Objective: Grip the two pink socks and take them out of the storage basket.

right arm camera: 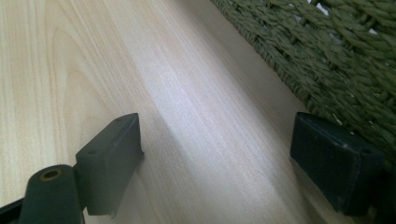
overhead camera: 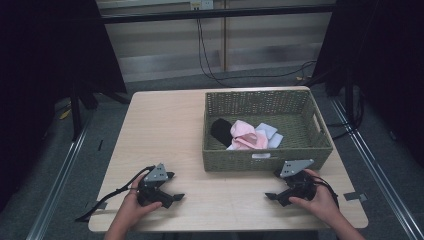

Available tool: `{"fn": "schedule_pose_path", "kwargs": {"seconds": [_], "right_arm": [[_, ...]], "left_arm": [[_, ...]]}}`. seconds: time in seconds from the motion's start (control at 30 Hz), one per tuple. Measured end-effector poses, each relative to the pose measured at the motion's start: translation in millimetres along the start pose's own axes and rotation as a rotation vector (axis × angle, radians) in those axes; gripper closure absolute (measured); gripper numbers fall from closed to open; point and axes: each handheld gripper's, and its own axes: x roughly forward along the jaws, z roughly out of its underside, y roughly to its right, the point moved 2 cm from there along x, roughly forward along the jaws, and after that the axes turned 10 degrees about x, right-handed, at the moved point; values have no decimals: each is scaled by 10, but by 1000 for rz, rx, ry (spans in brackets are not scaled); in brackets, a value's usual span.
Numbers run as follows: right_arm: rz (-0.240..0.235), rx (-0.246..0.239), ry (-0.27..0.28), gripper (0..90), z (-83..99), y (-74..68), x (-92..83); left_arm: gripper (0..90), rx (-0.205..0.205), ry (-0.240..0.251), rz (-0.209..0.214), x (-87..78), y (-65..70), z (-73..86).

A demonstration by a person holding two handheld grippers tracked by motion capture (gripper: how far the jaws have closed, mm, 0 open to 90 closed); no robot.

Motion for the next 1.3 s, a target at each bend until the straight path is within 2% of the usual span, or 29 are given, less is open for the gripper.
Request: {"fn": "schedule_pose_path", "kwargs": {"seconds": [0.27,0.37,0.47,0.63,0.9,0.97,1.2,1.3], "right_arm": [[-36,-6,-43,174,-103,-30,-58],[-44,-9,-75,173,-153,-27,-84],[-40,-25,-135,174,-195,-17,-106],[-45,-39,-169,189,-276,-34,-158],[-30,-10,-238,217,-442,-14,-327],[-39,8,-249,225,-490,-9,-375],[-33,-3,-315,227,-616,1,-488],[-39,-8,-323,227,-679,18,-540]], "left_arm": [[130,0,0,0,0,0,0],[130,0,0,0,0,0,0],[130,1,0,0,0,-1,0],[129,1,1,1,1,-1,0],[129,1,1,1,1,-1,0],[128,1,1,1,0,-1,0],[129,1,1,1,1,-1,0],[129,1,1,1,1,-1,0]]}}
